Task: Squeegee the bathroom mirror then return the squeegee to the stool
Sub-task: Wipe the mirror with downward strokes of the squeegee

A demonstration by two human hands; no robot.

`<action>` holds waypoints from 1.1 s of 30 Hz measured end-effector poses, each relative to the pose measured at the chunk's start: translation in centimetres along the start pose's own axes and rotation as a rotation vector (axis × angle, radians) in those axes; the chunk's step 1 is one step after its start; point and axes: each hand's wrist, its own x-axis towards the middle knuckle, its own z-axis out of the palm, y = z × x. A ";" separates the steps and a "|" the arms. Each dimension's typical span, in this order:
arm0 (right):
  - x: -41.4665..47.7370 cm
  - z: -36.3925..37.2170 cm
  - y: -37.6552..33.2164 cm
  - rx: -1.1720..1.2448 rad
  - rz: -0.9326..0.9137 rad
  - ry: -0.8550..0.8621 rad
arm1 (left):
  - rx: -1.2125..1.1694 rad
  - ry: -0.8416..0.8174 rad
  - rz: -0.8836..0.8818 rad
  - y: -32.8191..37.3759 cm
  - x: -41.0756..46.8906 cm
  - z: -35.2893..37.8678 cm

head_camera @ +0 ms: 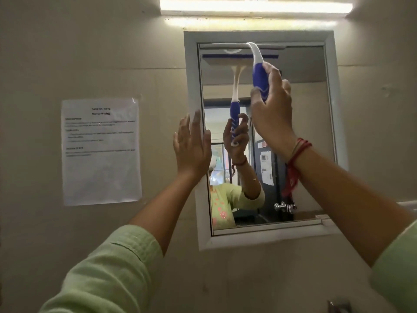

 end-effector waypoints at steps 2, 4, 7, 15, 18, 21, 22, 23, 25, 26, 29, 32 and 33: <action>0.2 0.5 0.1 0.014 0.005 0.015 | -0.011 0.015 -0.004 -0.2 0.0 0.2; 0.2 1.0 0.4 0.011 0.005 0.027 | -0.007 0.030 -0.006 -0.5 0.0 0.2; 0.2 1.2 0.9 -0.010 -0.017 0.028 | -0.002 0.043 -0.009 -0.4 -0.1 0.2; 0.6 1.3 1.1 -0.159 -0.065 0.045 | 0.013 0.077 -0.030 -0.2 -0.4 0.2; 0.0 1.1 1.2 -0.145 -0.078 0.024 | -0.009 0.093 -0.034 -0.3 -0.5 0.1; -1.1 0.5 1.5 -0.132 -0.091 0.027 | -0.024 0.092 -0.032 -0.2 -0.5 0.2; -1.3 0.3 1.5 -0.128 -0.086 0.015 | -0.024 0.092 -0.030 -0.2 -0.5 0.3; -1.2 0.1 1.4 -0.130 -0.078 0.002 | -0.023 0.092 -0.029 -0.1 -0.5 0.3; -0.3 0.1 1.0 -0.136 -0.070 -0.007 | -0.018 0.094 -0.029 -0.1 -0.5 0.4; 0.2 0.3 0.6 -0.127 -0.069 -0.002 | -0.014 0.096 -0.031 -0.2 -0.5 0.5; 0.9 0.8 0.2 -0.092 -0.064 0.005 | 0.006 0.101 -0.037 -0.2 -0.5 0.5; -0.7 0.8 1.2 -0.123 -0.062 -0.026 | 0.019 0.097 -0.041 0.0 -0.6 0.4; -1.6 0.7 1.6 -0.134 -0.060 -0.041 | 0.022 0.096 -0.042 0.1 -0.7 0.4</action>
